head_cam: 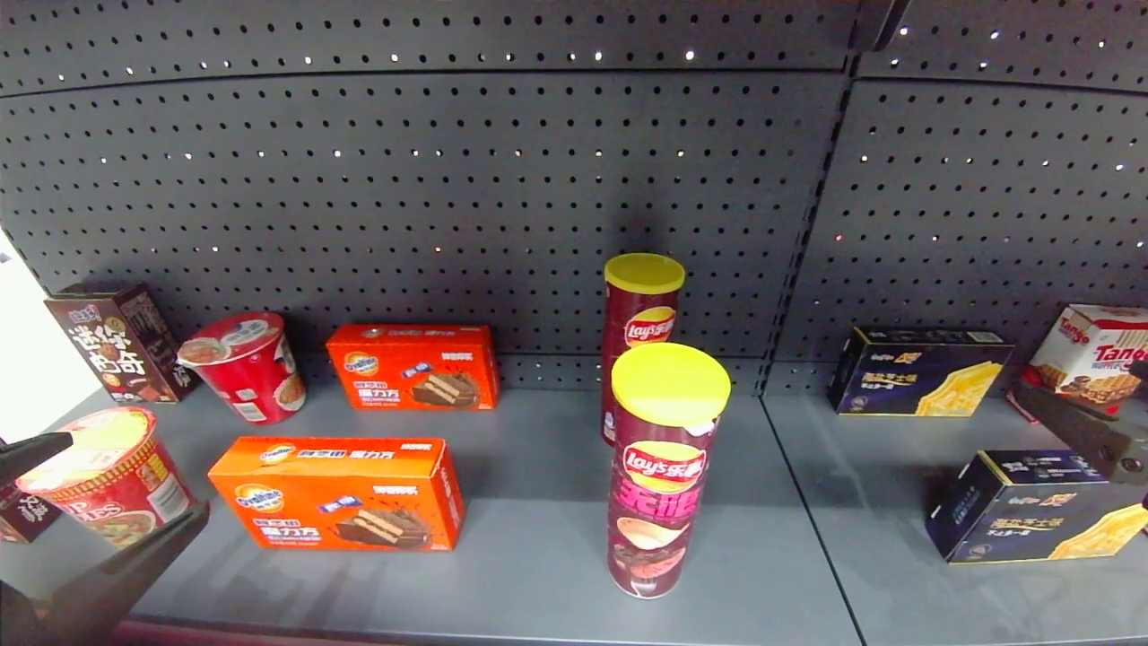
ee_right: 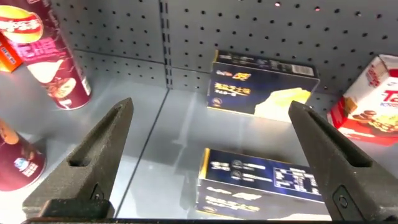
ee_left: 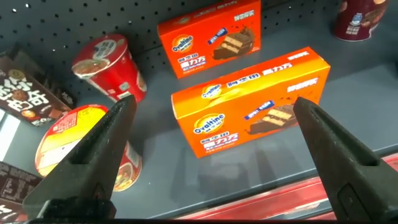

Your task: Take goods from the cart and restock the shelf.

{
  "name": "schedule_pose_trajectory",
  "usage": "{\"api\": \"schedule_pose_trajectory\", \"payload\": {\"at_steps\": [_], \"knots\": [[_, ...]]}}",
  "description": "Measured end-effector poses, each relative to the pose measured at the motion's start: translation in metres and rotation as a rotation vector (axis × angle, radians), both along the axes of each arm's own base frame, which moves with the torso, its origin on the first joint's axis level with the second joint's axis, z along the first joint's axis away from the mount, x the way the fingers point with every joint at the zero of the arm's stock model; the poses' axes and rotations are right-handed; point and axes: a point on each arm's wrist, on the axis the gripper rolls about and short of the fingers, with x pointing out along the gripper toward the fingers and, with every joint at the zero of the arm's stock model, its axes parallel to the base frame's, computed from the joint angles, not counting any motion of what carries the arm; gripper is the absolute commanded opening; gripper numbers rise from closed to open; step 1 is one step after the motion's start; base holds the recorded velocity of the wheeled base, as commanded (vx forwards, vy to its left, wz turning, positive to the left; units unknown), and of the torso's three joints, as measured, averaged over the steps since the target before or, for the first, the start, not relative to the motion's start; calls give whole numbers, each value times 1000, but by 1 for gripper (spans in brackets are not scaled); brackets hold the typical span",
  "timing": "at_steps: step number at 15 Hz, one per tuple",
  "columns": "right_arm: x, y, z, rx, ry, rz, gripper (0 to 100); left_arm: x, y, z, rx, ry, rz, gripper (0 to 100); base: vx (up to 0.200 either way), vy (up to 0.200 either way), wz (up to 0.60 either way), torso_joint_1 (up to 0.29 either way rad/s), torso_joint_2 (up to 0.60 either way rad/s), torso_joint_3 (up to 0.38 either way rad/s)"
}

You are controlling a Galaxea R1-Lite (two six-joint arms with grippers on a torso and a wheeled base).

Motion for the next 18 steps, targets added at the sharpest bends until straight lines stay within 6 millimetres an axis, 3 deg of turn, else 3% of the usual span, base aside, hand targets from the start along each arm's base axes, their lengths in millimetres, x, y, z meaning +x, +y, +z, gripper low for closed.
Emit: {"api": "schedule_pose_trajectory", "payload": {"at_steps": [11,16,18], "knots": [[0,1,1,3,-2,30,100,0,0,0,-20,5,-2,100,0,0,0,0,0,0],[0,1,1,4,-1,27,100,1,1,12,-5,8,39,100,0,0,0,0,0,0],[1,1,2,5,-4,28,100,-2,2,18,6,73,72,100,-200,0,0,0,0,2]]}}
